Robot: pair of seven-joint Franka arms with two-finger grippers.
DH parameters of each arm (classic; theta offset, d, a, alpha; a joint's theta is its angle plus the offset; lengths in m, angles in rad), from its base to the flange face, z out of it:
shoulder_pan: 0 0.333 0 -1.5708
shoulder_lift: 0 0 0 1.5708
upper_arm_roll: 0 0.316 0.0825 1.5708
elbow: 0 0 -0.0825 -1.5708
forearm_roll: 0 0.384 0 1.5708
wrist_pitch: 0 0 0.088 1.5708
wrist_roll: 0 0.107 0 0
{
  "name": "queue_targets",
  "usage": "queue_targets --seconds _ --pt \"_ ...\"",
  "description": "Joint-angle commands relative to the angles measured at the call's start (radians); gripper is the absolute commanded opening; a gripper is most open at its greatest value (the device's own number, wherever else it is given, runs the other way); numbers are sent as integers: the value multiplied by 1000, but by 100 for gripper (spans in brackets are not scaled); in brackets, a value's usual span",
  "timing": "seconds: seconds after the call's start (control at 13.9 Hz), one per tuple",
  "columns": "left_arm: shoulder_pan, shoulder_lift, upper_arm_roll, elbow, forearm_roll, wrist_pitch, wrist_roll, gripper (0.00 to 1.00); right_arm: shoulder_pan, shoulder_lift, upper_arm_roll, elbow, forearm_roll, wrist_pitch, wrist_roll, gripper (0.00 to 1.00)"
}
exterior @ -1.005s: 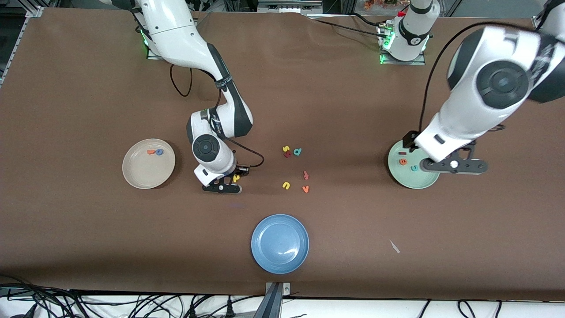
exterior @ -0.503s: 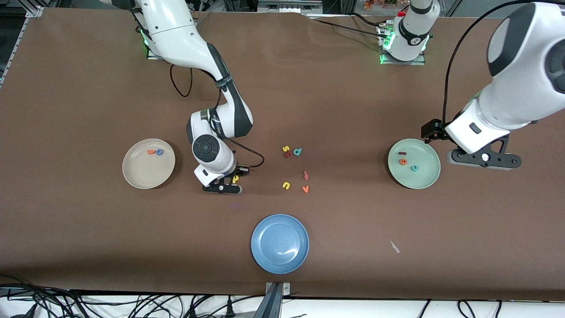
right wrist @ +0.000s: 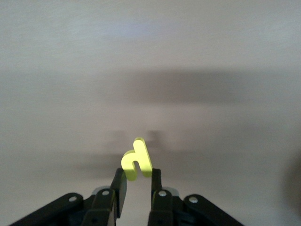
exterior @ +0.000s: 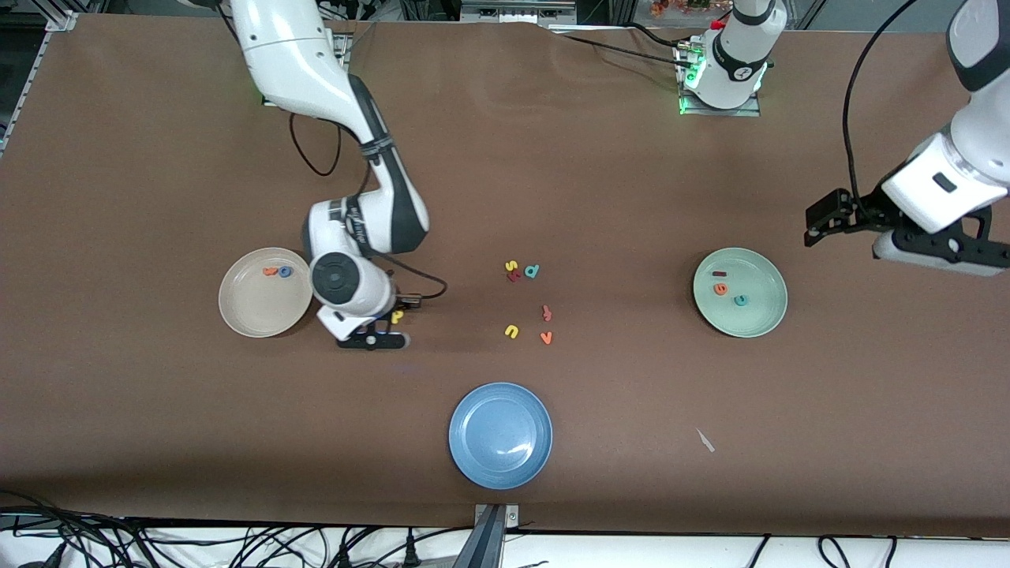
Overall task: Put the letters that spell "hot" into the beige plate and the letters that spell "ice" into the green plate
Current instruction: 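Carry the yellow h to the beige plate and open the right gripper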
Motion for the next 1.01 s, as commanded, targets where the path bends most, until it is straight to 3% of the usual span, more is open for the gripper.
queue_targets --seconds 0.0,0.14,0.36,0.57,0.65,0.72,0.79,0.93 --pt "40 -79 -72 -104 104 37 15 100 0 -210 -38 -307 20 99 -167 1" --pt "47 -89 -71 -116 22 40 -6 100 -1 -300 -61 -446 17 165 -231 1" --pt "36 -119 -25 -125 -32 38 -6 100 0 -383 -140 -564 14 168 -375 1" --pt "18 -121 -25 -115 -21 -26 -11 100 -3 -384 -263 -603 16 168 -591 2" --pt "18 -121 -25 -115 -20 -26 -11 100 -12 -367 -276 -603 17 168 -618 6" --pt "18 -119 -25 -115 -20 -34 -11 100 -38 -353 -276 -594 20 164 -613 44" --pt "18 -113 -25 -110 -20 -37 -9 100 -49 -351 -274 -587 28 164 -601 99" --pt "25 -95 -23 -81 -26 -54 -9 100 -35 -351 -263 -545 26 139 -536 100"
